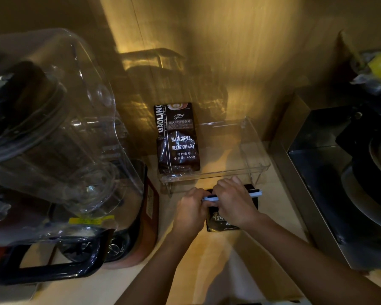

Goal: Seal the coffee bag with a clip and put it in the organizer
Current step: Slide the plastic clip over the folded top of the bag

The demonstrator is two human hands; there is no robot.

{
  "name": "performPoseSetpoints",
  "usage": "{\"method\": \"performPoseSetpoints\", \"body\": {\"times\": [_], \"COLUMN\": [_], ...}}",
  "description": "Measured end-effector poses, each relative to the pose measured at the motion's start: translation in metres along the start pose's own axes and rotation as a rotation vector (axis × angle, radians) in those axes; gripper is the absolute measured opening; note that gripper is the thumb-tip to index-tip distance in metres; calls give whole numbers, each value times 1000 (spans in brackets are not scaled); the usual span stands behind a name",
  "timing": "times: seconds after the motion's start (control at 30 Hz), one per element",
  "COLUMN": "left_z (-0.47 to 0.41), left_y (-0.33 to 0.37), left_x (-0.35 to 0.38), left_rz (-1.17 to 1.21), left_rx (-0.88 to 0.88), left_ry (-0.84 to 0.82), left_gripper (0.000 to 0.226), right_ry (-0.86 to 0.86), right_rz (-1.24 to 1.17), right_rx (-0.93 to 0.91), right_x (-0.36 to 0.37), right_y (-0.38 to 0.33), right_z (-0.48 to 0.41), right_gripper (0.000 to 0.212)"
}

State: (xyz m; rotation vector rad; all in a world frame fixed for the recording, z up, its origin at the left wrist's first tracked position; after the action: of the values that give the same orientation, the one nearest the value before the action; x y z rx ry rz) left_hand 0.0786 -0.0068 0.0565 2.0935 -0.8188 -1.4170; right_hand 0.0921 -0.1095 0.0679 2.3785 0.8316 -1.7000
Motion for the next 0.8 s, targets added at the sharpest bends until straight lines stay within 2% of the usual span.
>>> {"method": "performPoseSetpoints", "body": {"times": [0.1, 0.2, 0.33, 0.4, 0.5, 0.63, 0.73, 0.8], "left_z": [10, 17, 18, 18, 21, 29, 32, 32], "left_y": [1, -1, -12, -19, -25, -36, -44, -53], "left_x": [1, 2, 2, 4, 12, 26, 34, 39], "left_rz": [-28, 40, 228, 349, 519, 670, 697, 675], "left_rx": [17, -34, -137, -249, -392, -566, -613, -652], "left_ry": [102, 175, 209, 203, 120, -98, -241, -282], "left_gripper": [8, 2, 10, 20, 29, 38, 66, 90], "right_ry": [92, 126, 166, 154, 61, -76, -219, -317], "right_rz": [-3, -2, -37, -54, -169, -310, -390, -588], "right_rx": [-17, -46, -71, -81, -42, 151, 320, 465], "right_x": [-4, -4, -3, -3, -3, -10, -12, -7], "right_y": [-3, -4, 0, 2, 16, 52, 83, 99], "right_z": [2, 5, 7, 7, 9, 17, 23, 29], "right_gripper": [25, 25, 23, 23, 26, 54, 67, 76]}}
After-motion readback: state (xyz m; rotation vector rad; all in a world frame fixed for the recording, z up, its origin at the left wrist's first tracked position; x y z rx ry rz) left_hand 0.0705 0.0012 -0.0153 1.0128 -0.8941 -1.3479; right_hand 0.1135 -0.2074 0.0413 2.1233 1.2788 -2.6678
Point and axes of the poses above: each hand's wrist, its own z-axis away from the middle knuckle, its own x-axis out of the palm, y = z × x, the point moved 5 cm from there along -z, towards the middle knuckle, and after that the axes turned 14 degrees about y, right-handed, at the moved point
